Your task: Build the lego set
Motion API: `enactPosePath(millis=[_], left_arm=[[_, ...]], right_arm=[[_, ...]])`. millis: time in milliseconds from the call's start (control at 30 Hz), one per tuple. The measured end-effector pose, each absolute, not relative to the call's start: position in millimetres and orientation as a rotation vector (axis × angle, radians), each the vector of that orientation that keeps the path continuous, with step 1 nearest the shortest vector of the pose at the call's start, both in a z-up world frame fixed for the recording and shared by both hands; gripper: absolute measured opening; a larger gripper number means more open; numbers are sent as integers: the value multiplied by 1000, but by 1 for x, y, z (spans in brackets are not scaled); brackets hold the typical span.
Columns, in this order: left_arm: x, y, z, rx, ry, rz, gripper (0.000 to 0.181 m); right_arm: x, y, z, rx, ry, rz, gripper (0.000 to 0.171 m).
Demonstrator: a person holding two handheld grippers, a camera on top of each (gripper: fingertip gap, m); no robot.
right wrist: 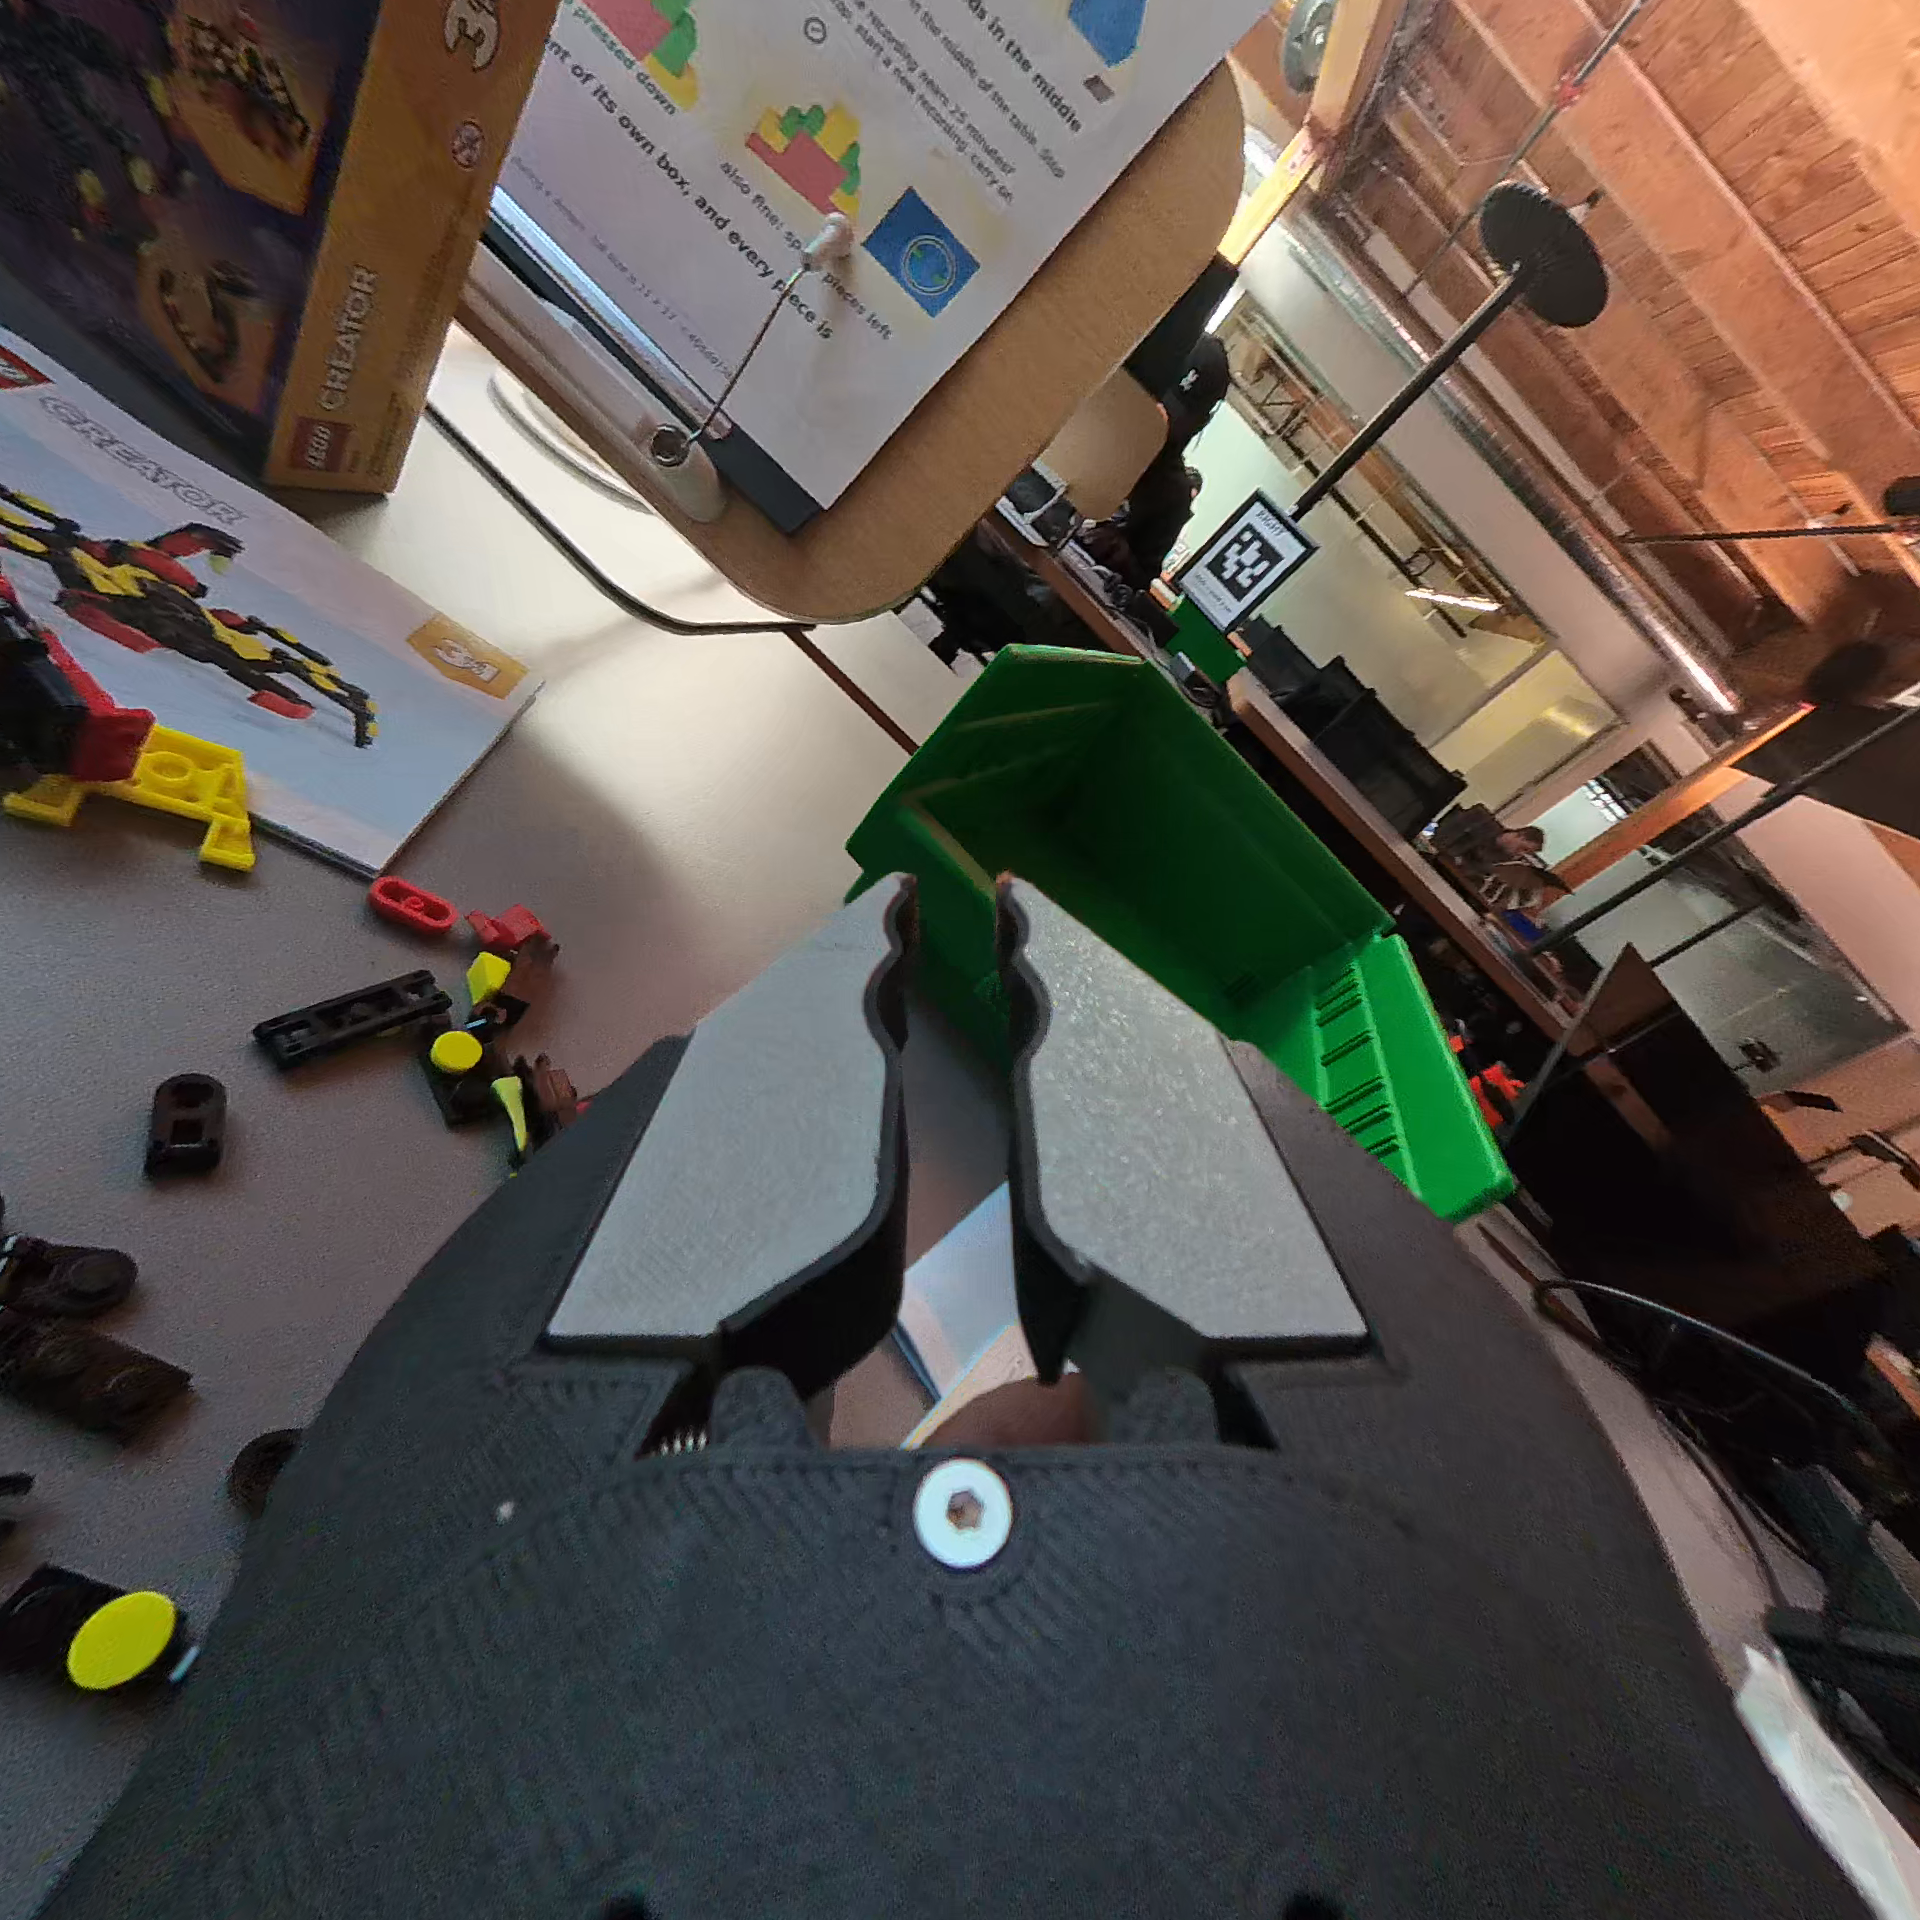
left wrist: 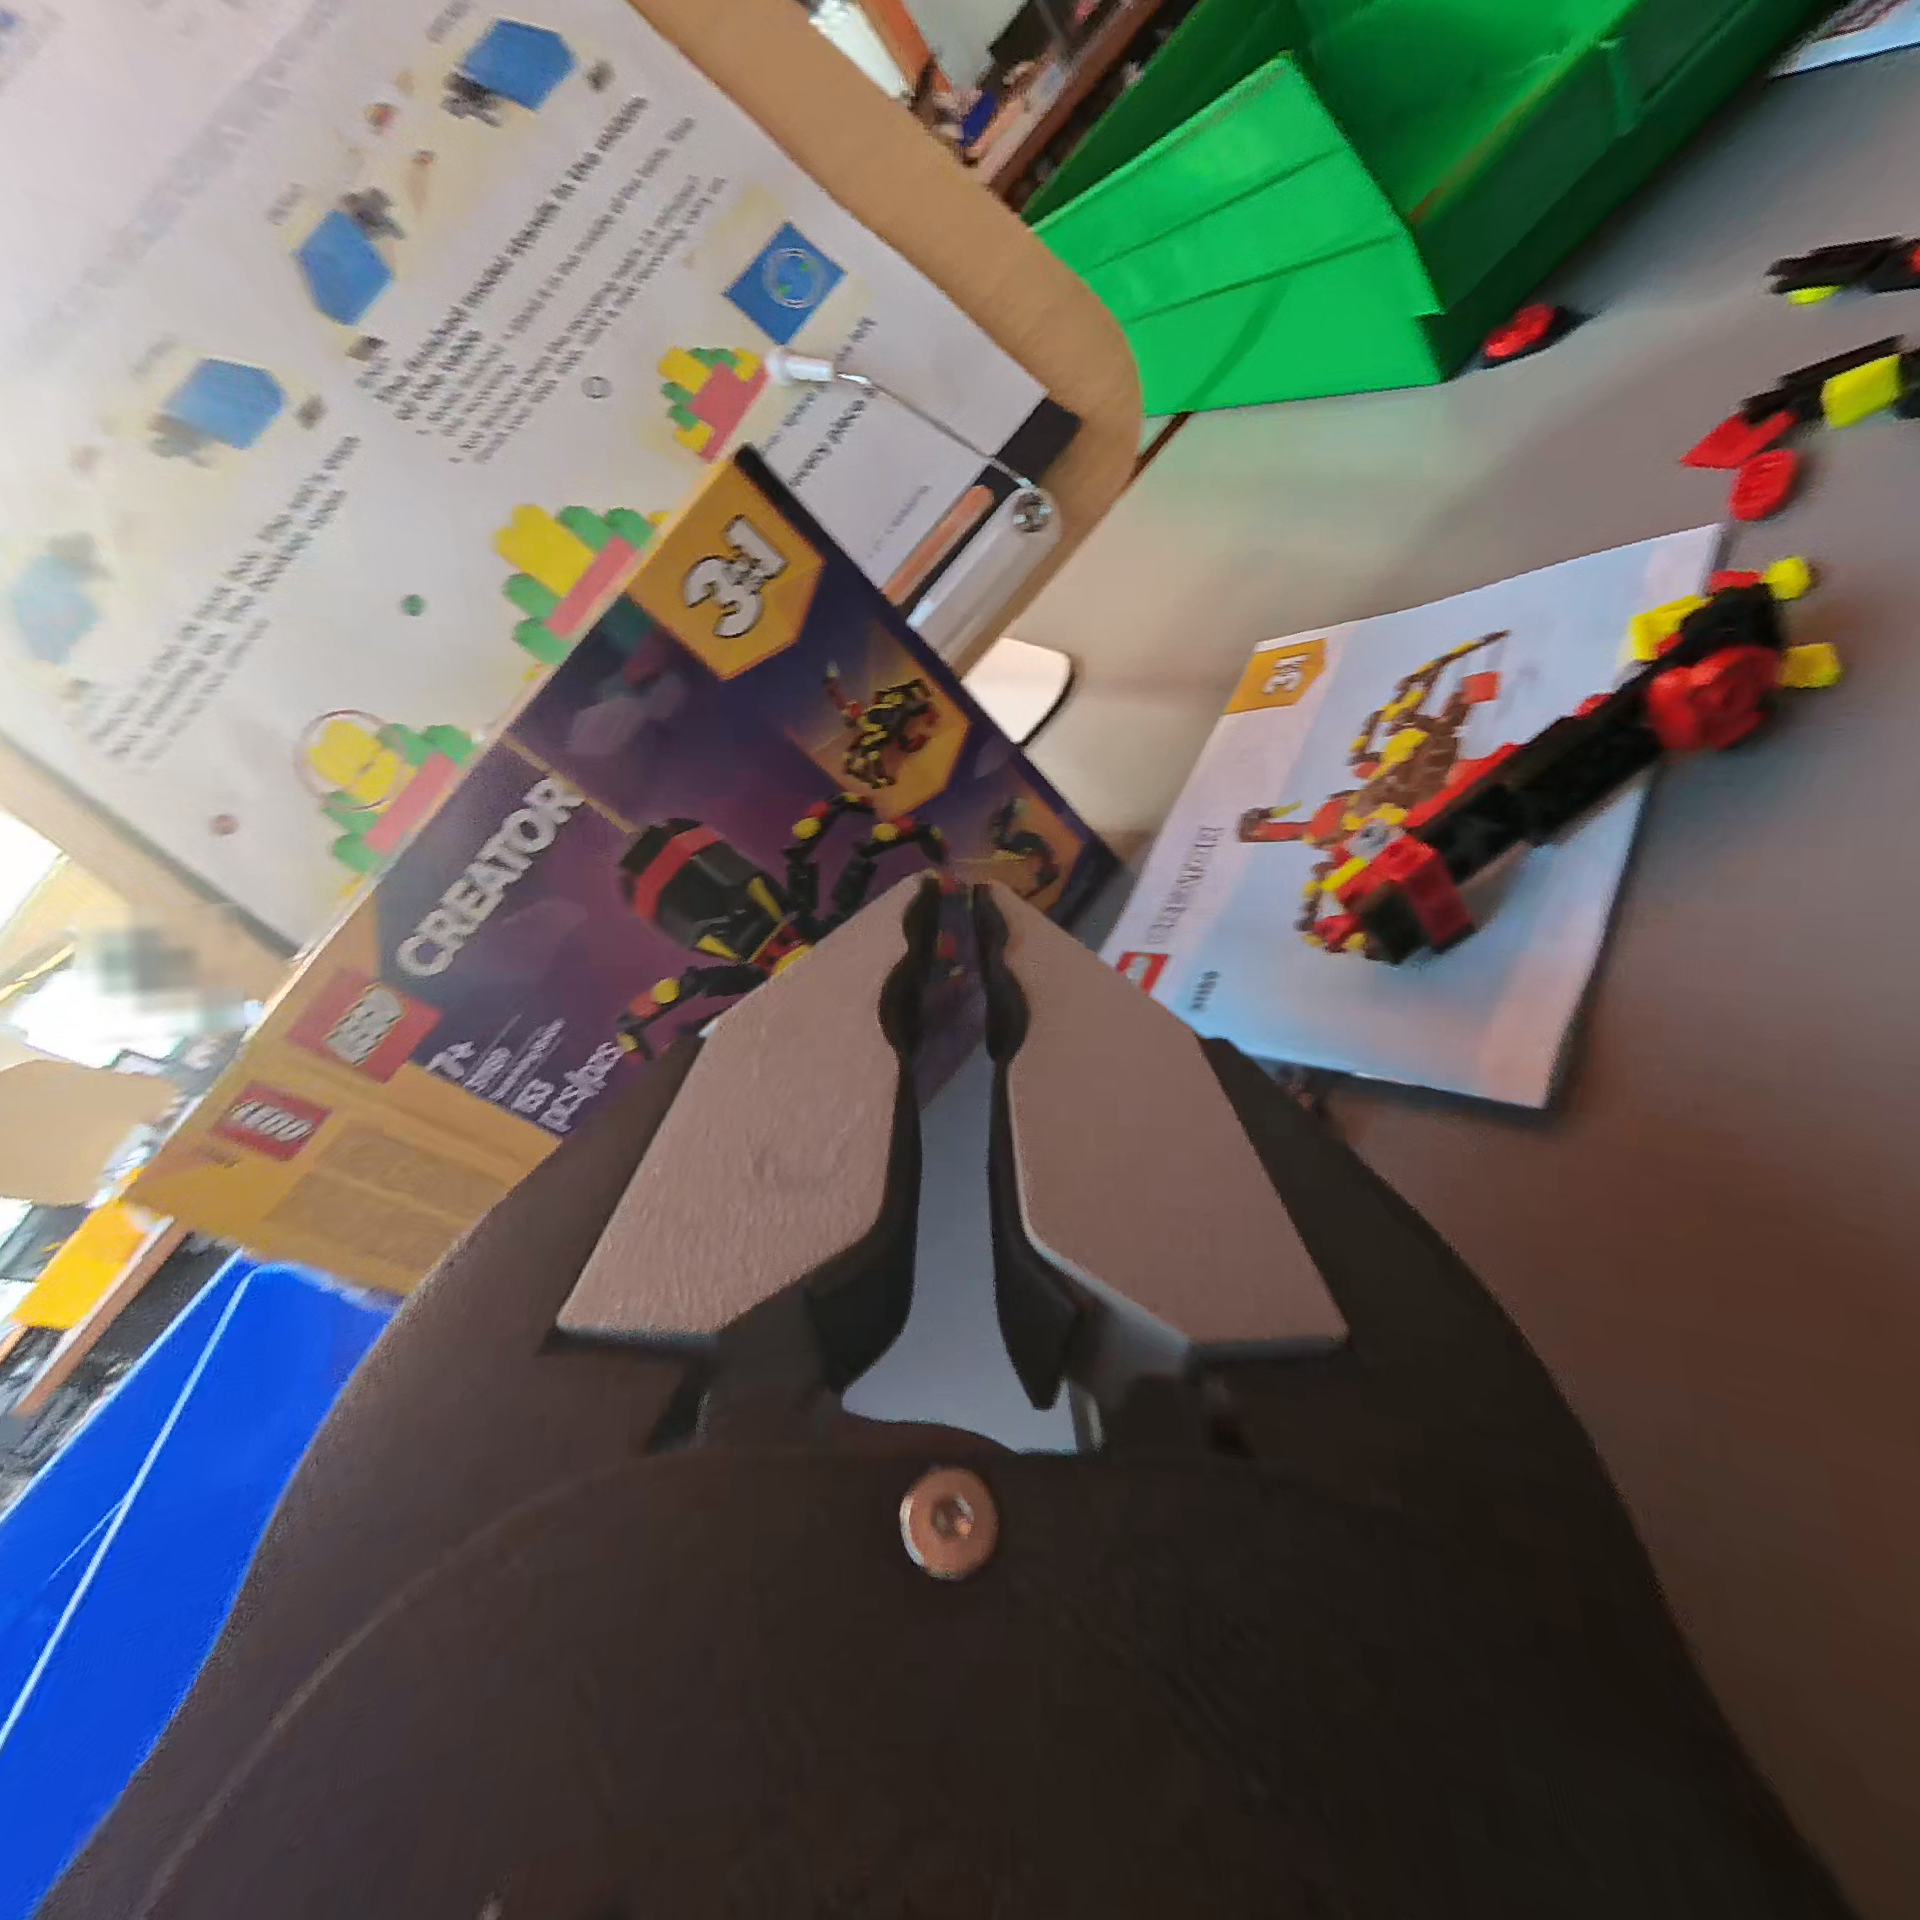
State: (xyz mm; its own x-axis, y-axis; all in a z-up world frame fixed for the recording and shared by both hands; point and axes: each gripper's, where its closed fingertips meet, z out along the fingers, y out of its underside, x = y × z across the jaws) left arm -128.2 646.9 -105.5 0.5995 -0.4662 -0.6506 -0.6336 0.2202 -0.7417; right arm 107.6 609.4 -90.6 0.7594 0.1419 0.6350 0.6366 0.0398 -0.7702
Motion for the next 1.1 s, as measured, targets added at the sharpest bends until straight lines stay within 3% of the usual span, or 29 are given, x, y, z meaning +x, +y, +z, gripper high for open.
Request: enactPosePath(millis=[33,200,567,1100], left_arm=[[-134,649,-102,-1404,978,175,1],[-146,646,-89,-1338,876,259,0],[-151,604,-93,-1346,886,308,0],[-135,605,-162,-1851,1190,-125,0]], right_arm=[[107,607,-89,-1496,-655,-441,9],[102,588,-86,-1471,-639,-476,0],[91,535,-99,-1492,-710,-606,0],[85,539,-123,-1549,-853,-715,0]])
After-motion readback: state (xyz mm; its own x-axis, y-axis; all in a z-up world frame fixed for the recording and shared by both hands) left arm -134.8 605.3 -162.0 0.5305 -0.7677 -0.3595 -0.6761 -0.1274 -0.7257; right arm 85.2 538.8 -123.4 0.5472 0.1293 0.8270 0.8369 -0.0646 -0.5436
